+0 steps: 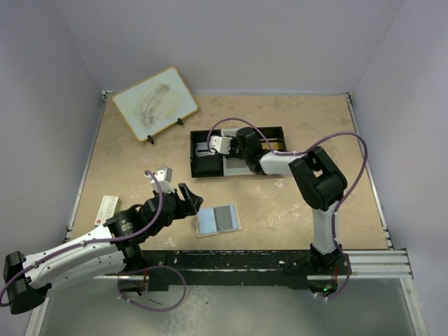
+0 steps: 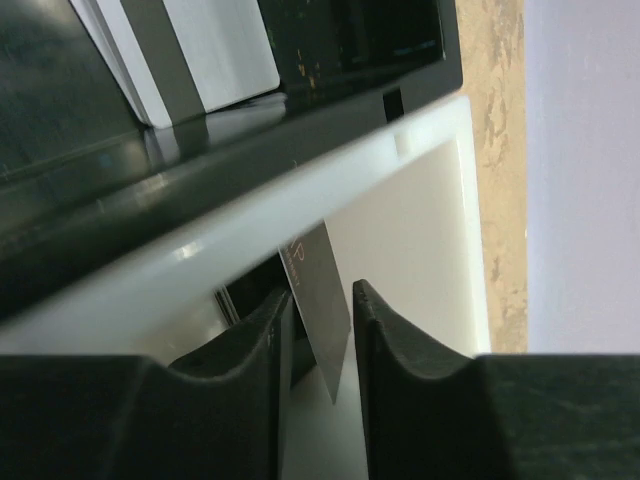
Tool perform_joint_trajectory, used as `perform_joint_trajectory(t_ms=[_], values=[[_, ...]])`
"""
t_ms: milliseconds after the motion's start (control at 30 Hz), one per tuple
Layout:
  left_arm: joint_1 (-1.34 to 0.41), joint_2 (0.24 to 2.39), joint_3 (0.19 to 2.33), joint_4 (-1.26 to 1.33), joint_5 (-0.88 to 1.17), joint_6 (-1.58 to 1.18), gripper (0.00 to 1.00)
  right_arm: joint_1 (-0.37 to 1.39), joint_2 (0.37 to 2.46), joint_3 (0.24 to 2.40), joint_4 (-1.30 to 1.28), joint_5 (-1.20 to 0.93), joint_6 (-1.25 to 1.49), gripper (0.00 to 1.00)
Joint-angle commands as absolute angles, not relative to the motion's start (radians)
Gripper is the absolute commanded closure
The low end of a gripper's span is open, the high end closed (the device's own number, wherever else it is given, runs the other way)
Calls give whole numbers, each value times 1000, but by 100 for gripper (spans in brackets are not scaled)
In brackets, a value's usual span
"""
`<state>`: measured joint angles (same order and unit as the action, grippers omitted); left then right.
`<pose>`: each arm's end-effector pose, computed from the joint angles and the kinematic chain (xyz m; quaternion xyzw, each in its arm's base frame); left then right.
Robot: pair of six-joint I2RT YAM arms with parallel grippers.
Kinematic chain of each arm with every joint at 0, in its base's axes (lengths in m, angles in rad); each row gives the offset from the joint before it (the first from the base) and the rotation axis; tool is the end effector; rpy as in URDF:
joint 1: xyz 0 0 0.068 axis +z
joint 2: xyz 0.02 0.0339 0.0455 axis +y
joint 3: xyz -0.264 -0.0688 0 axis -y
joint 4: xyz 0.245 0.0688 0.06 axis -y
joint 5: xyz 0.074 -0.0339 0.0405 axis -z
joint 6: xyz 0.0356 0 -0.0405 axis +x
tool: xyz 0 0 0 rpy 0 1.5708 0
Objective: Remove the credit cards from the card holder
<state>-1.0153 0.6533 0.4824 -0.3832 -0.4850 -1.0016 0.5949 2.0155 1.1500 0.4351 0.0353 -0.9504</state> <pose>0.0941 -0.1201 0.2359 -0.1111 0.8488 -0.2879 0.4294 0.3632 0.2442 0.1585 -0.5807 0.6093 -0.1101 0.5286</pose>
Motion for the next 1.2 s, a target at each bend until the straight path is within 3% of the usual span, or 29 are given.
perform_joint_trajectory(t_ms=[0, 733, 967, 1067, 1167], values=[[-1019, 646, 508, -370, -499, -992, 33, 593, 1955, 1199, 385, 3, -918, 61], [-1019, 641, 474, -354, -465, -1023, 33, 583, 1727, 1138, 389, -74, -748, 54], [-1019, 666, 450, -340, -450, -1055, 33, 582, 1449, 1015, 444, -69, -218, 52], [-1021, 673, 426, -333, -433, -1069, 33, 581, 1356, 976, 352, -78, 158, 56], [-1022, 674, 396, -311, -412, -1078, 33, 582, 1334, 931, 201, -195, 337, 58]])
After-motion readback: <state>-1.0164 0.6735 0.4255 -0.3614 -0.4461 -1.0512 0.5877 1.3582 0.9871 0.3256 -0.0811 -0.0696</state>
